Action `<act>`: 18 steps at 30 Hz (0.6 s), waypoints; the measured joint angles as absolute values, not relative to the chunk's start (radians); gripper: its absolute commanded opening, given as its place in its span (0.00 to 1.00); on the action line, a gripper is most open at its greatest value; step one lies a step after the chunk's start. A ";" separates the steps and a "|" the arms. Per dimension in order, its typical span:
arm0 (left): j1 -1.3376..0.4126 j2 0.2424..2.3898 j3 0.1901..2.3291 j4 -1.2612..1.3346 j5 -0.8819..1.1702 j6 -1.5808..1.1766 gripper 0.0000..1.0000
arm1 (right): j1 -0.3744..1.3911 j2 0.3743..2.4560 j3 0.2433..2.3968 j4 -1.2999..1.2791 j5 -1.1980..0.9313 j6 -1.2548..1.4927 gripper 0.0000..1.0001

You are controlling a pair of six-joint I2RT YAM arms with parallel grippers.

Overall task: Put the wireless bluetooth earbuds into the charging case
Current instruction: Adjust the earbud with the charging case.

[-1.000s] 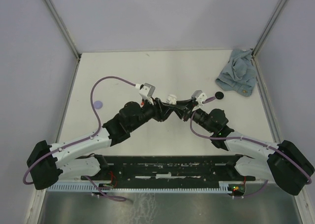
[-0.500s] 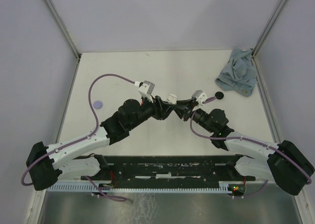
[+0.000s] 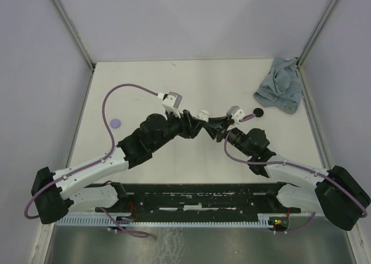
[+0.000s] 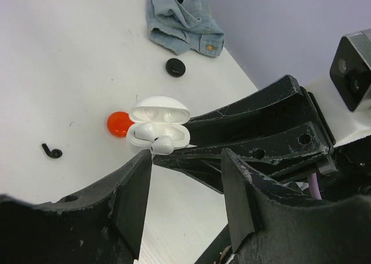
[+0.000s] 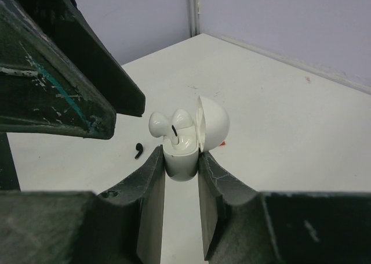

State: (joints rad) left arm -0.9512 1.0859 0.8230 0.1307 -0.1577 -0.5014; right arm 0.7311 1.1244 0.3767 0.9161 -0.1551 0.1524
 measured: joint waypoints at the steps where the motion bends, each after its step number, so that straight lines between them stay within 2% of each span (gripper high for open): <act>1: -0.951 1.089 0.828 0.128 -0.160 -0.498 0.59 | 0.731 1.124 0.377 0.917 -0.155 0.152 0.02; 18: -0.951 1.141 0.871 0.099 -0.150 -0.478 0.56 | 0.731 1.110 0.376 0.924 -0.155 0.152 0.02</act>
State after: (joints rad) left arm -0.9512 1.1412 0.8715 0.0986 -0.1497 -0.4782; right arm 0.7311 1.1103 0.3763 0.9241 -0.1555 0.1524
